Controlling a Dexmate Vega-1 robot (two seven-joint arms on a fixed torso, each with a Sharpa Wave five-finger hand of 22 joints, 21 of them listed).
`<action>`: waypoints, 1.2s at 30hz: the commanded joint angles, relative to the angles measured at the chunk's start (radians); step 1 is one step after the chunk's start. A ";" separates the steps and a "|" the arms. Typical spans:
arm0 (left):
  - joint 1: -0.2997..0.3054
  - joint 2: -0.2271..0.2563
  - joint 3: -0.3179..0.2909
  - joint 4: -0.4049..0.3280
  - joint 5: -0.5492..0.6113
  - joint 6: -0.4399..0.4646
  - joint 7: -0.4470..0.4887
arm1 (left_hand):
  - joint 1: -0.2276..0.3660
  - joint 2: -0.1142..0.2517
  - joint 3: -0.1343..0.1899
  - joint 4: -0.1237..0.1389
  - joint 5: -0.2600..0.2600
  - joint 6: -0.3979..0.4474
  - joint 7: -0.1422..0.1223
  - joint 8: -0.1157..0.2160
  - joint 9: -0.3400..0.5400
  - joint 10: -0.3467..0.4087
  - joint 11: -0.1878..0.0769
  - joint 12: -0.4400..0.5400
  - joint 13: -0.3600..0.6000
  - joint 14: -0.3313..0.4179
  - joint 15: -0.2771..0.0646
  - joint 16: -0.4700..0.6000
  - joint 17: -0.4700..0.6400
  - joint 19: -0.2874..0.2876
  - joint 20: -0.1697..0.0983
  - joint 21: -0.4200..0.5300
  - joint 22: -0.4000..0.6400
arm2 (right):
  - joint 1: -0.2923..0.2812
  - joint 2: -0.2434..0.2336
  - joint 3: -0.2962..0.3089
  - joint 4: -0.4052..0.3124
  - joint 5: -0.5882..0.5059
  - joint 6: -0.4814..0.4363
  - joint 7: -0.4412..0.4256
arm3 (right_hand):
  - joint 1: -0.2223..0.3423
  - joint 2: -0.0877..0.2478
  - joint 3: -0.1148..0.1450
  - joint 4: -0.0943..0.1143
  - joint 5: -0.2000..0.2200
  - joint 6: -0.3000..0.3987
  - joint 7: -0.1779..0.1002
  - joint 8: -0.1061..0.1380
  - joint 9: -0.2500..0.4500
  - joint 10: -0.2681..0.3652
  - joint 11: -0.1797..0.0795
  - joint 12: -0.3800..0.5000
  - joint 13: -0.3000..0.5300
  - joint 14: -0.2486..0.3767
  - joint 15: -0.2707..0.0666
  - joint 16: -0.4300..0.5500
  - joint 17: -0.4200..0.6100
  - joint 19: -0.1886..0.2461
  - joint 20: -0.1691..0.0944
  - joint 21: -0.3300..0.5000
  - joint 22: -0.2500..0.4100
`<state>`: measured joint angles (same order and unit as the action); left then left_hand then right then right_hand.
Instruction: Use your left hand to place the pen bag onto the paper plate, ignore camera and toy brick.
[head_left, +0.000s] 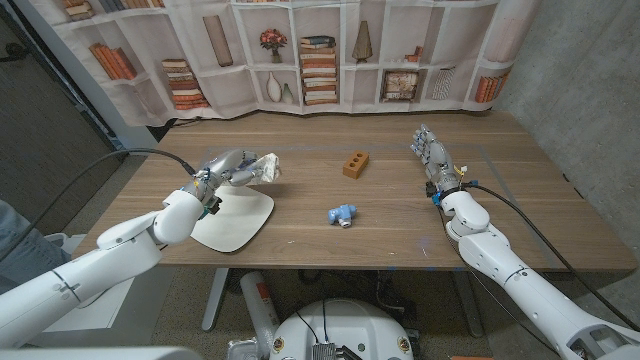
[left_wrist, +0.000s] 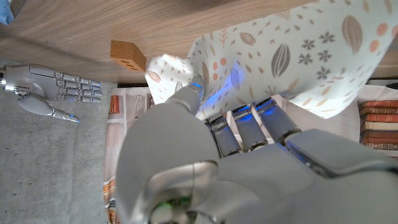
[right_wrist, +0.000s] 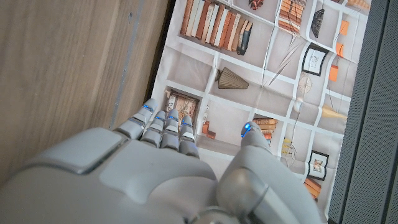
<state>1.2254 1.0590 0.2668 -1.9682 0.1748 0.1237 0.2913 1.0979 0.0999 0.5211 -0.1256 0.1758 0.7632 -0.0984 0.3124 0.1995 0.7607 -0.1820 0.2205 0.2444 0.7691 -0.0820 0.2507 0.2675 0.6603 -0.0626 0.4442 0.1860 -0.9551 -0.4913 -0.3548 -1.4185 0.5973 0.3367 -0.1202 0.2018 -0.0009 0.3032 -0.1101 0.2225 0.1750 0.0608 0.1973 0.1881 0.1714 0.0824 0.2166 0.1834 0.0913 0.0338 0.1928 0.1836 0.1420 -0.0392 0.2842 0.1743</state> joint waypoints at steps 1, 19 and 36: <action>0.044 -0.007 -0.045 0.007 -0.079 -0.057 -0.011 | -0.002 -0.005 0.003 -0.004 -0.002 0.011 0.002 0.007 0.002 0.009 0.003 0.001 0.005 0.009 -0.130 0.004 0.006 0.001 -0.024 0.008 0.002 | 0.006 0.002 0.001 0.011 0.003 0.006 0.007 | 0.004 0.010 -0.003 -0.003 -0.003 0.006 0.003 -0.001 0.002 0.009 0.000 -0.003 0.004 0.007 -0.004 -0.002 0.003 0.013 -0.022 -0.005 0.006; 0.148 0.009 -0.117 -0.061 -0.064 -0.016 0.008 | 0.001 -0.005 0.005 -0.006 -0.003 0.014 0.003 0.006 0.002 0.016 0.003 0.001 0.010 0.014 -0.128 0.005 0.013 0.001 -0.023 0.011 0.003 | 0.018 0.009 -0.001 0.030 0.008 0.017 0.021 | 0.003 0.010 -0.005 -0.003 -0.003 0.006 0.005 -0.001 0.002 0.009 0.001 -0.002 0.004 0.008 -0.003 -0.002 0.003 0.015 -0.021 -0.011 0.006; 0.208 0.029 -0.152 -0.114 -0.019 0.055 -0.008 | 0.006 -0.004 0.008 -0.009 -0.002 0.013 0.003 0.004 0.002 0.016 0.005 -0.001 0.013 0.012 -0.128 0.002 0.018 -0.003 -0.021 0.013 0.003 | 0.020 0.015 -0.002 0.042 0.010 0.024 0.024 | 0.004 0.011 -0.006 -0.004 -0.002 0.008 0.006 -0.001 0.002 0.010 -0.001 -0.003 0.004 0.010 -0.010 -0.002 0.002 0.024 -0.028 -0.014 0.006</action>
<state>1.3922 1.0737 0.1396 -2.0487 0.1258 0.1326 0.2938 1.0979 0.0999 0.5239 -0.1283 0.1758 0.7665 -0.0948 0.3123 0.1995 0.7658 -0.1769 0.2205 0.2535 0.7746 -0.0874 0.2507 0.2813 0.6603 -0.0625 0.4481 0.1861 -0.9355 -0.4794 -0.3564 -1.3825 0.6070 0.3549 -0.0957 0.2018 -0.0009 0.2991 -0.1143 0.2225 0.1750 0.0608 0.1973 0.1881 0.1714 0.0824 0.2166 0.1834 0.0951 0.0299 0.1928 0.1835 0.1566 -0.0396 0.2764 0.1743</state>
